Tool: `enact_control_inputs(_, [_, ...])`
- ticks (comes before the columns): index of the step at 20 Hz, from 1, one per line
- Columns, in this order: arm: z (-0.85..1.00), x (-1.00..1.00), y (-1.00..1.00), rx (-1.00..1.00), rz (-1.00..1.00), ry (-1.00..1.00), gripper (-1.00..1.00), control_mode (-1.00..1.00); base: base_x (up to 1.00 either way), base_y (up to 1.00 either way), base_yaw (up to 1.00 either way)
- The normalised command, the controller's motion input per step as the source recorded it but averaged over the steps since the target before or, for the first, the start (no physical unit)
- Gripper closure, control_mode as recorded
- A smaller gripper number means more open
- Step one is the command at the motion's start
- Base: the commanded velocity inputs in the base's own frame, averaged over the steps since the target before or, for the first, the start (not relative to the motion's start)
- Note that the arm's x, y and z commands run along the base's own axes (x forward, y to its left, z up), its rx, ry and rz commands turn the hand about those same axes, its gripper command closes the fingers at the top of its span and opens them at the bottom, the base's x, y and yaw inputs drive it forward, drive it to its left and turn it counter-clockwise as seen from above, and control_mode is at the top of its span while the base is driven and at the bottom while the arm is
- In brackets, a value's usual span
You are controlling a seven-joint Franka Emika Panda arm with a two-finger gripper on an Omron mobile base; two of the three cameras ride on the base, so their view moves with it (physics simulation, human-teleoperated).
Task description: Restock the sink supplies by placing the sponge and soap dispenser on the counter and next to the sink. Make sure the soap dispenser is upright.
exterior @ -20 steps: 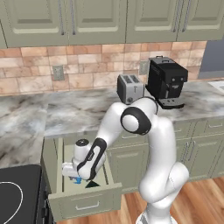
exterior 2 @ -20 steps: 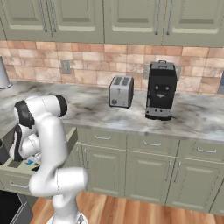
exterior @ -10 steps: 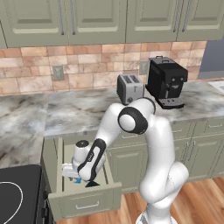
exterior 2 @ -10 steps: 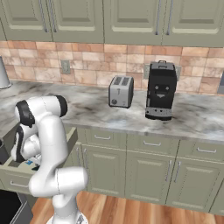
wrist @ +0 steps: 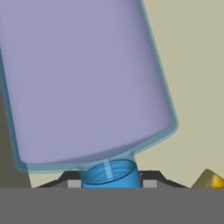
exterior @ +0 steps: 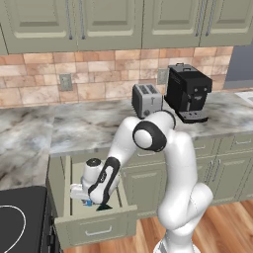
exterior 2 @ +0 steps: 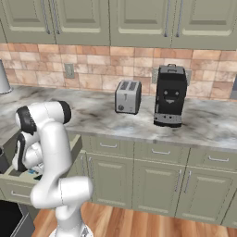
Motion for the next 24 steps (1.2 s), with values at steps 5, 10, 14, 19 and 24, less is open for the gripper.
enact_control_inputs(5, [0.47,-0.01,0.0,0.0,0.0,-0.07,1.0,-1.0,0.0,0.0,0.0])
enact_control_inputs(10, [0.89,-0.21,-0.09,0.0,0.0,-0.08,1.0,-1.0,0.0,0.0,0.0])
enact_control_inputs(14, [1.0,-0.36,-0.27,0.0,0.0,-0.08,1.0,-1.0,0.0,0.0,0.0])
enact_control_inputs(19, [1.0,-0.16,-0.3,0.0,-0.07,0.0,1.0,-1.0,0.0,0.0,0.0])
enact_control_inputs(24, [1.0,-0.01,-0.29,0.0,-0.11,0.0,1.0,-1.0,0.0,0.0,0.0])
